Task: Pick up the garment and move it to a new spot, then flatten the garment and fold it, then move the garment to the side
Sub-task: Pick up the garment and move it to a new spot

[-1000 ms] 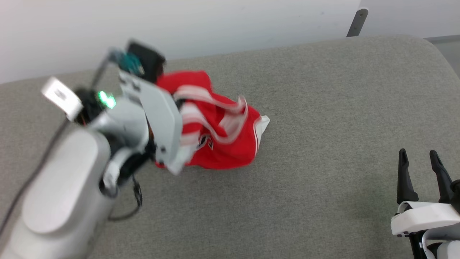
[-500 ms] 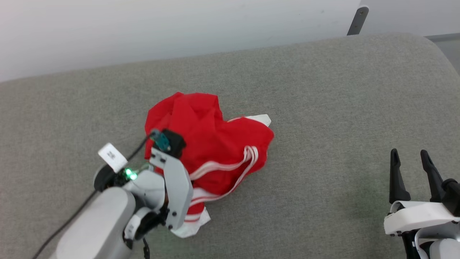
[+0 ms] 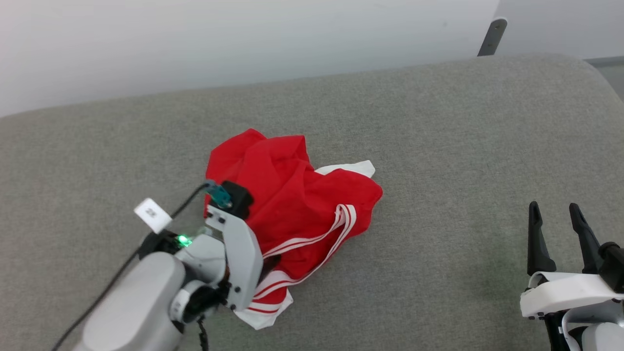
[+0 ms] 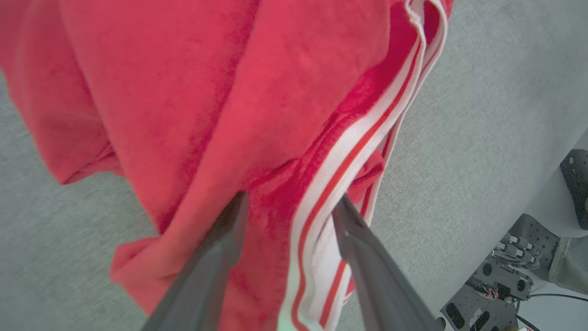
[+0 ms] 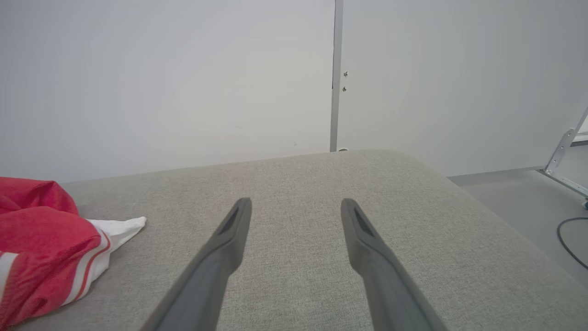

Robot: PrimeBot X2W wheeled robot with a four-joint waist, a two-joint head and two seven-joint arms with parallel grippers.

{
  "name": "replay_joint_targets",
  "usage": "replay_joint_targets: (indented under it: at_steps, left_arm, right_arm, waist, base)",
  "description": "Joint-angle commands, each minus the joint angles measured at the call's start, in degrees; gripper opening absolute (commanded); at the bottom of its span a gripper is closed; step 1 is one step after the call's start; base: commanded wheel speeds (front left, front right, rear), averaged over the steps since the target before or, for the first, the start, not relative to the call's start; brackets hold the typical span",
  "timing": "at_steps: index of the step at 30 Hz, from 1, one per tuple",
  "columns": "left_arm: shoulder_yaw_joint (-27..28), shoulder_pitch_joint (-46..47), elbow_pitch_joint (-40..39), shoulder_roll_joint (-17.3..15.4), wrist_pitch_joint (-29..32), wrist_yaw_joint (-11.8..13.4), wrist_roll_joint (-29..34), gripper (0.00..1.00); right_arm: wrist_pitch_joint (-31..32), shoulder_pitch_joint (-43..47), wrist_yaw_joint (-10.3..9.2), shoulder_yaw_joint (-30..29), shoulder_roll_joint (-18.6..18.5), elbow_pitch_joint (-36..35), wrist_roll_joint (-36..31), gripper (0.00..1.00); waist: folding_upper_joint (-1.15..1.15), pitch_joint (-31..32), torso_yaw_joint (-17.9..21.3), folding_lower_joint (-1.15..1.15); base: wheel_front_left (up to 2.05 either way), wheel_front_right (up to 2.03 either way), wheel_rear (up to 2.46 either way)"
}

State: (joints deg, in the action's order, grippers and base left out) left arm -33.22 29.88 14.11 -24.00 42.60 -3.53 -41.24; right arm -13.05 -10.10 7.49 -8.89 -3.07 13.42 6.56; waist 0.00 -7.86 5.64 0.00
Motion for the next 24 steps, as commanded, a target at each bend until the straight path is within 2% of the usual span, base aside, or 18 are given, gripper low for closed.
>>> replay_joint_targets:
  at_steps: [1,10,15,19,24]
  left_arm:
    - [0.54,0.35,-0.22,-0.74,-0.03,-0.14,-0.14,1.0]
    - [4.79,-1.8,-4.79,-2.92,-3.32,0.83,-2.82,1.0]
    - [7.41,-3.7,-6.94,-3.47,-8.24,0.34,-3.77,1.0]
    - [9.72,-5.53,-8.21,-3.74,-12.51,0.94,-4.13,1.0]
    - [12.44,-8.76,-9.33,-3.8,-20.22,0.68,-3.5,1.0]
  right_arm:
    - [0.13,0.05,0.0,-0.26,-0.03,-0.16,0.25,1.0]
    - [0.95,1.28,0.0,-0.6,-0.71,-1.34,0.04,1.0]
    - [1.39,1.69,0.0,-0.78,-1.48,-1.41,0.44,1.0]
    - [1.66,2.36,0.0,-0.12,-2.17,-1.56,0.55,1.0]
    - [1.89,3.49,0.0,1.22,-2.37,-2.18,0.27,1.0]
  waist:
    - [0.0,0.43,-0.39,0.0]
    - [0.0,2.68,-2.25,0.0]
    - [0.0,4.35,-3.72,0.0]
    - [0.0,6.02,-4.87,0.0]
    - [0.0,8.19,-6.31,0.0]
  base:
    - [0.0,0.0,0.0]
    - [0.0,0.0,0.0]
    - [0.0,0.0,0.0]
    - [0.0,0.0,0.0]
    - [0.0,0.0,0.0]
